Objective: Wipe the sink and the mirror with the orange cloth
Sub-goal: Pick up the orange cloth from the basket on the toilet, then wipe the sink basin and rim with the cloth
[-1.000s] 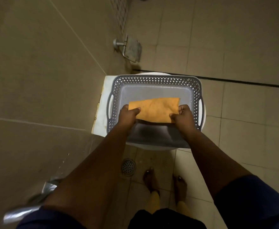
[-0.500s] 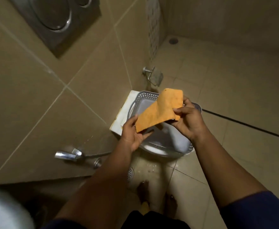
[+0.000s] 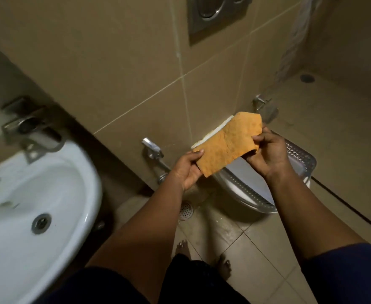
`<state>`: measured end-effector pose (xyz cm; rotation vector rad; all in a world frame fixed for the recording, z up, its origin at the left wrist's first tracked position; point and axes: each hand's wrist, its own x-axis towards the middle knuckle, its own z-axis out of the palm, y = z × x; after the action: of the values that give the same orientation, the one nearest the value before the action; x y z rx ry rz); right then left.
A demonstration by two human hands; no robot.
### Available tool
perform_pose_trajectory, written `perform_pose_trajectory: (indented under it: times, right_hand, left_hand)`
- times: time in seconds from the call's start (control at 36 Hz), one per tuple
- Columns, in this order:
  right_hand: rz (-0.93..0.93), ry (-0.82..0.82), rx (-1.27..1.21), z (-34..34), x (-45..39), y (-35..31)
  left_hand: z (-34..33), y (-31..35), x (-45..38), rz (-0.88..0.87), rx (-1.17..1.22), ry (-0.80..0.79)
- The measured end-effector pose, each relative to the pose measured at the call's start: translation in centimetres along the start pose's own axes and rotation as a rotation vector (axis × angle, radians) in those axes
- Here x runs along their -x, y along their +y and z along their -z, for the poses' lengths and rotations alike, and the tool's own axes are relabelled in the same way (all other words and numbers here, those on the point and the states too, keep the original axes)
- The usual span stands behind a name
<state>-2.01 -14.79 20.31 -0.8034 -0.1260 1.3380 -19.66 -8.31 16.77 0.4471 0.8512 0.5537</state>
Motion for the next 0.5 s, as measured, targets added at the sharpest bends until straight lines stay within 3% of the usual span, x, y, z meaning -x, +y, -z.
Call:
perform_pose_trajectory:
  times: [0.31, 0.5]
  right_hand:
    - [-0.229, -0.11, 0.367, -7.7, -0.5, 8.7]
    - [-0.338, -0.299, 0.559, -15.5, 2.3, 17.4]
  left_hand:
    - [10.8, 5.6, 10.3, -0.342, -0.029, 0.376]
    - [19.2, 7.3, 20.7, -0.492, 0.033, 0.574]
